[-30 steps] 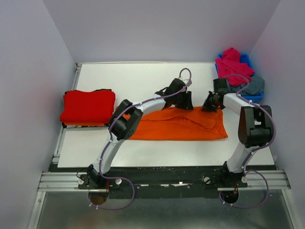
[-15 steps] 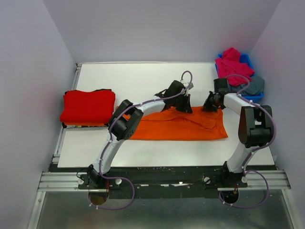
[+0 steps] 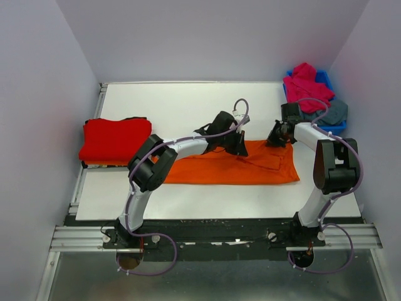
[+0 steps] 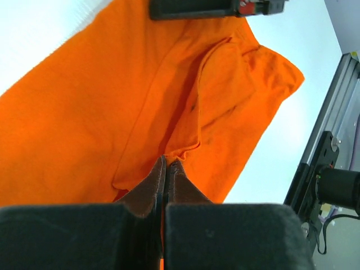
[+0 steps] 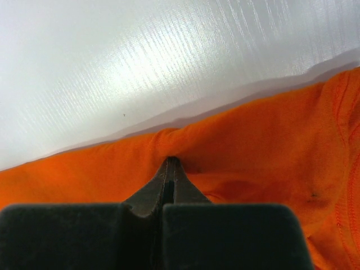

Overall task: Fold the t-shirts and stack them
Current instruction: Fold the other side of the tshirt into a rectangle

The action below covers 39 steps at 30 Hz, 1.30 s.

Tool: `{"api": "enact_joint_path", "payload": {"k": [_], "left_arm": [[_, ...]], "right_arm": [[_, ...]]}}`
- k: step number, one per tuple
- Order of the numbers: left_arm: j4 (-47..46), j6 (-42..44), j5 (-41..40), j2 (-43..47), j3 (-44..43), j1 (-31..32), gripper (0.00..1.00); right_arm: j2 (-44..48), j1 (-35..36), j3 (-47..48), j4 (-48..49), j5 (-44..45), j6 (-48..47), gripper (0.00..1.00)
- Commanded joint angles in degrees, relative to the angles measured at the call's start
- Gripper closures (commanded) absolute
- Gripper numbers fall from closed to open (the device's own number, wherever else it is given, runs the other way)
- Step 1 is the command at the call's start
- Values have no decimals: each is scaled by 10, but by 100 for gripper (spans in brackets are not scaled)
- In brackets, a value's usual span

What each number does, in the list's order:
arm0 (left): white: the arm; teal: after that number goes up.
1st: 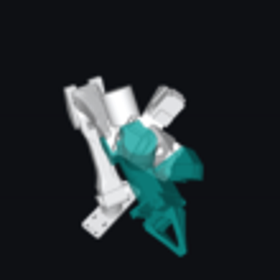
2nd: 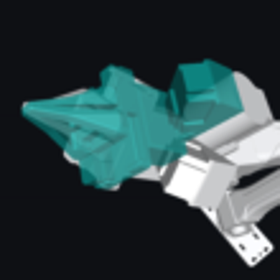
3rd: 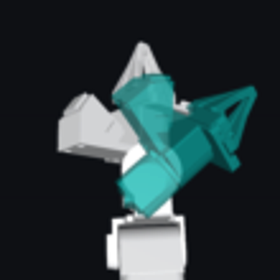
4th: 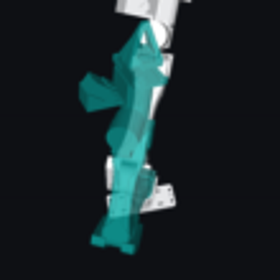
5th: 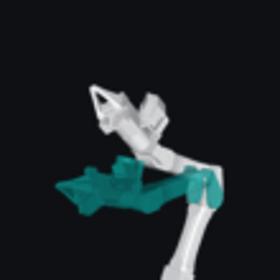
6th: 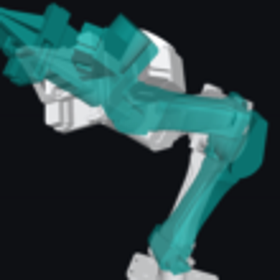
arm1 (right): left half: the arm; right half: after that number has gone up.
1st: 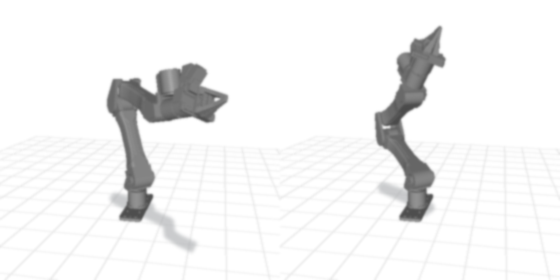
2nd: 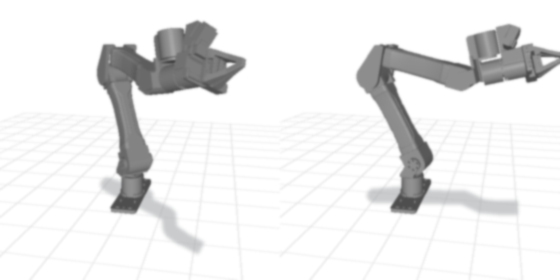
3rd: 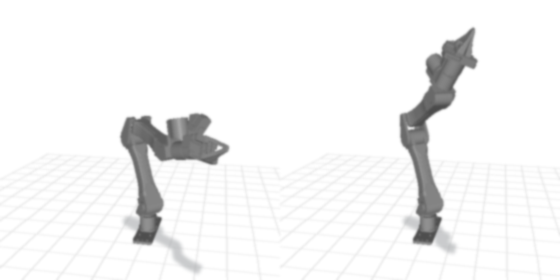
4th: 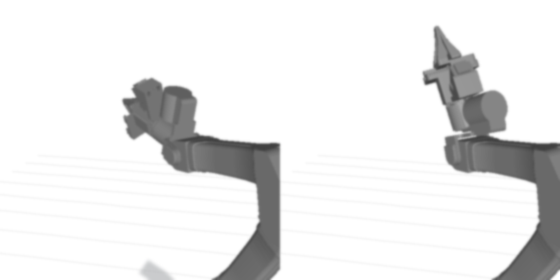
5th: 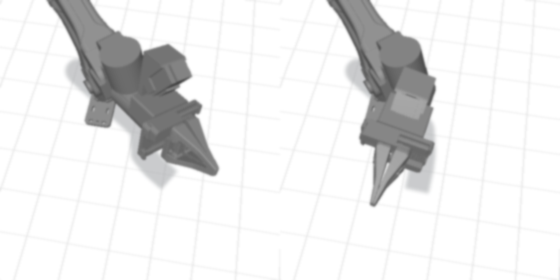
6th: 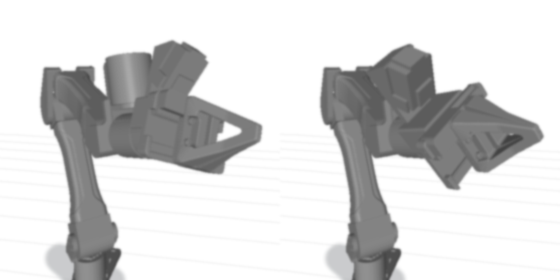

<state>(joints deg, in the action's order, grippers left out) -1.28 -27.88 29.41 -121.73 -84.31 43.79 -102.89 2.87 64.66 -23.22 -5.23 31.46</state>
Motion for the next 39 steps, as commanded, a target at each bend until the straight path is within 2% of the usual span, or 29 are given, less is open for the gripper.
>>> {"api": "enact_joint_path", "payload": {"k": [1,5,11,12,14,18,21,25,28,33,39], "left_arm": [[-6,26,13,34,22,14,100],[69,55,16,27,5,16,100],[85,61,8,45,35,18,100],[91,64,-6,53,42,18,98],[97,73,-19,70,56,17,85],[108,86,-11,96,60,17,53],[92,84,-9,121,65,17,41],[99,77,-25,135,32,16,41],[106,60,-44,110,-9,15,41],[122,9,-58,14,-106,16,50],[133,-28,-68,-75,-186,21,51]], "right_arm": [[-9,-7,12,-6,-1,0,99],[-6,-8,13,-10,3,-1,99],[-6,-8,15,-11,-3,2,99],[-6,-9,17,-14,-3,-2,99],[-3,-9,20,-18,2,-3,99],[7,-10,22,-22,-4,-6,99],[33,-10,17,-20,-9,-11,94],[78,-9,-7,-18,-32,-22,91],[109,-9,-39,-12,-41,-26,89],[113,-9,-75,15,-101,-40,89],[87,-4,-91,32,-113,-45,85]]}}
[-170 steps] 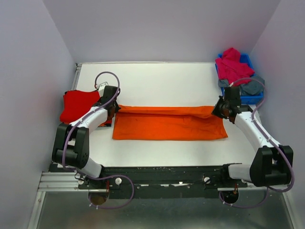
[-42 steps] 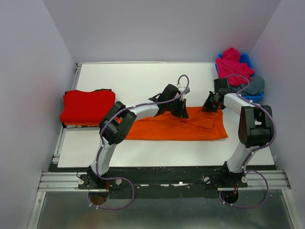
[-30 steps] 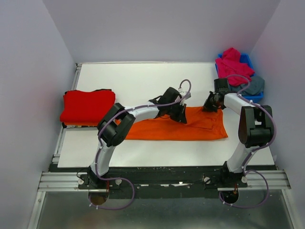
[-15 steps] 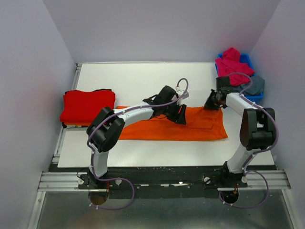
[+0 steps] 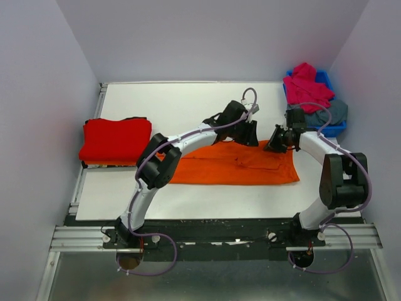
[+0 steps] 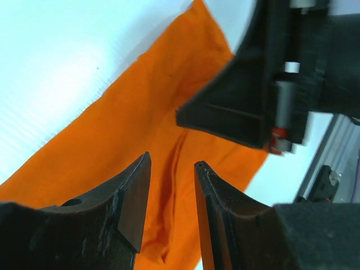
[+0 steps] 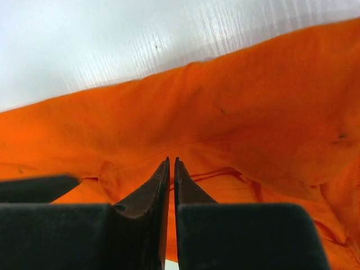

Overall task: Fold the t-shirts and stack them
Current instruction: Fold the other side of the tshirt into a rectangle

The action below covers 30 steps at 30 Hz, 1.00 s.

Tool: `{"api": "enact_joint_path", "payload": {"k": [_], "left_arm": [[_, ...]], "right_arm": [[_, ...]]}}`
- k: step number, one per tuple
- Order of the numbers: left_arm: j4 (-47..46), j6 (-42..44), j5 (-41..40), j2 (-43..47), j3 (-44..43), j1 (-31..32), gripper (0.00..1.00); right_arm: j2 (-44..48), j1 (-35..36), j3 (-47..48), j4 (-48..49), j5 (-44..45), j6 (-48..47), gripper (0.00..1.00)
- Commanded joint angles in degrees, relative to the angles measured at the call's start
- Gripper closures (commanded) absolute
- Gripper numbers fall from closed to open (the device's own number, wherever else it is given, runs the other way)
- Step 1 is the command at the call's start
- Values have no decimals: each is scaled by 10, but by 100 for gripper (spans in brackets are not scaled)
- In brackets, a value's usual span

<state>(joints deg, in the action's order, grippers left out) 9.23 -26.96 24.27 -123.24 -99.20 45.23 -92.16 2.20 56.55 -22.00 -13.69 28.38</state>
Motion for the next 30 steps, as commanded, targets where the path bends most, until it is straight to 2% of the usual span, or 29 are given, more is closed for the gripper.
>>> {"api": "enact_joint_path", "payload": {"k": [1,5,6,7,11,20,25,30], "left_arm": [[33,-41,-17,-74,-49,7,51],[47,-58,-16,-116,-85,7,52],[49,-63,-14,-125,-92,7,52],[49,-68,-11,-132,-99,8,52],[68,-74,-20,-157,-127,8,52],[84,-80,-19,-180,-157,9,53],[86,-74,-25,-176,-153,9,53],[58,-68,0,-148,-135,8,52]], "right_arm": [[-27,3,-8,17,-27,-14,85],[-37,4,-22,15,-24,-9,85],[-35,4,-28,18,-22,-7,88],[-29,4,-39,18,-22,-5,95],[2,4,-85,11,-37,-1,98],[209,5,-234,-11,-103,26,98],[289,5,-199,-90,-78,17,97],[269,5,-145,-96,36,13,94]]}}
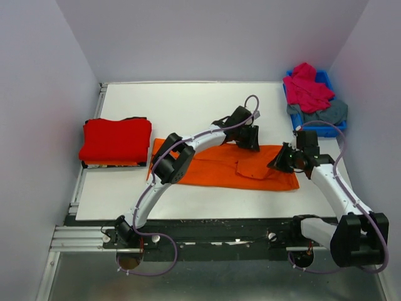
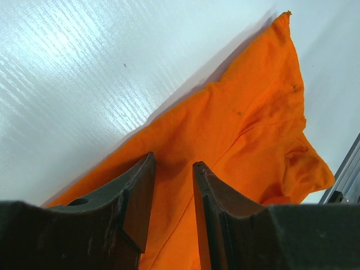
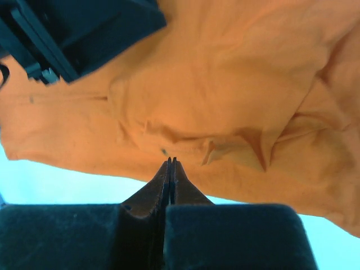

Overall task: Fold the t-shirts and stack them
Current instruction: Fold the other side of the tshirt into a rectangle

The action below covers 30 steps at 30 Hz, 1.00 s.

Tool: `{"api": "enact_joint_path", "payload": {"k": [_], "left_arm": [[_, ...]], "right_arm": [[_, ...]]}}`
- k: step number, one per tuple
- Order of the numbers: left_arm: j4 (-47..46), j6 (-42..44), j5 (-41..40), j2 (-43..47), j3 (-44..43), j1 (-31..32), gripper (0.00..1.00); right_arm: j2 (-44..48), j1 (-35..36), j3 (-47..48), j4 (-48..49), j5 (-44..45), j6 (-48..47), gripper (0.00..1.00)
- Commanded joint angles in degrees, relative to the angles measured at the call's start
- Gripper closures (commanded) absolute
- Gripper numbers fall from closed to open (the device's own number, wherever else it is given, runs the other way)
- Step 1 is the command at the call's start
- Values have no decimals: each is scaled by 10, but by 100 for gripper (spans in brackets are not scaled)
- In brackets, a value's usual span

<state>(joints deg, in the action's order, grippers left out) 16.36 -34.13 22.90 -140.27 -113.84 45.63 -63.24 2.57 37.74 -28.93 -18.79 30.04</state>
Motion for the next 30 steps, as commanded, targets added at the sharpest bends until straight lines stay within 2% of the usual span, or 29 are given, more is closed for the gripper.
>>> {"api": "enact_joint_path", "payload": {"k": [1,5,8,11,16,21,26,30], "left_arm": [[-12,5,16,28,10,6,52],[7,13,3,32,-11,10,51],[2,7,8,24,-14,11,51],[-9,10,13,20,-9,17,51],[53,25,-20,-24,-74,21,51],[50,17,-23,-42,-88,21,51],[52,21,-23,-38,-96,21,51],[50,33,-16,-2,-91,21,49]], "right_arm": [[-34,2,54,-23,109,-1,94],[-117,2,82,-14,168,17,94],[-165,2,82,-2,155,27,99],[-176,2,67,-1,137,34,99],[-77,2,-20,2,67,48,99],[50,6,-94,-47,26,74,99],[128,7,-78,-94,48,72,99],[118,7,-40,-84,74,74,99]]}}
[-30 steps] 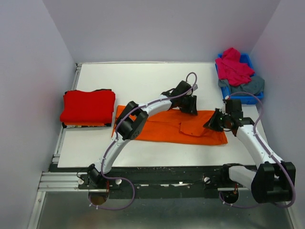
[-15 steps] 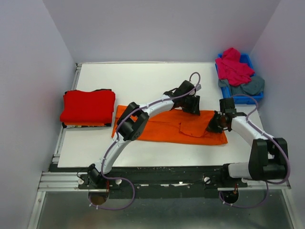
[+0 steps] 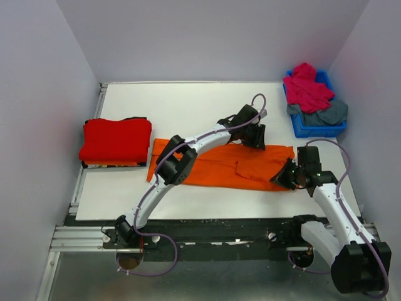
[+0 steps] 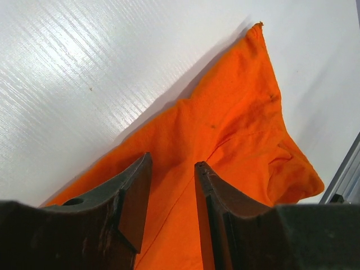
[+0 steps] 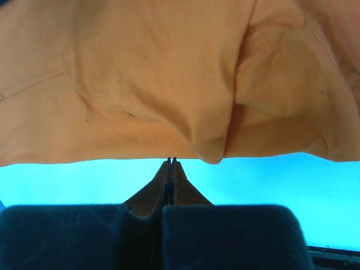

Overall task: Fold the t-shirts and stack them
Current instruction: Fold the other side of the tshirt into a rectangle

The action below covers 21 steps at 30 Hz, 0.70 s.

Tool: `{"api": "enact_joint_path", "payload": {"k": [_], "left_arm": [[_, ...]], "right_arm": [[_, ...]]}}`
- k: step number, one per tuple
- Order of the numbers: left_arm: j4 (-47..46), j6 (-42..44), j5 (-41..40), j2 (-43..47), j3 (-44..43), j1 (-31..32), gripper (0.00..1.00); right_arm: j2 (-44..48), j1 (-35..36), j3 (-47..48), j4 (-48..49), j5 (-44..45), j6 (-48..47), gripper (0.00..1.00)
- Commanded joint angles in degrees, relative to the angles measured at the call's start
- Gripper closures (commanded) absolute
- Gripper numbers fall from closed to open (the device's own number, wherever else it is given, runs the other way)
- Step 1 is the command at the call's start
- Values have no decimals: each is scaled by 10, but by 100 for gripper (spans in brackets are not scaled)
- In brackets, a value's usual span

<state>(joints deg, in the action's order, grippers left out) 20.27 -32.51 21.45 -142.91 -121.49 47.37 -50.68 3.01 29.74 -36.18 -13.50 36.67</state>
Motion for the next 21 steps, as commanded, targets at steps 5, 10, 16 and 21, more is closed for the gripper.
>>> {"api": "enact_joint_path", "payload": {"k": [5,10,16,21], "left_arm": [[7,34,-26,125,43,3,44],[-4,38,-47,221,156,4,41],[-3,24,-72,307,312,11,42],[-24,-17,-68,333,410,10,43]], "right_arm": [[-65,2,62,44,44,-7,99],[-114,2,39,87,27,1,99],[-90,2,5,78,16,-4,85],[-26,2,-7,30,37,10,62]]}}
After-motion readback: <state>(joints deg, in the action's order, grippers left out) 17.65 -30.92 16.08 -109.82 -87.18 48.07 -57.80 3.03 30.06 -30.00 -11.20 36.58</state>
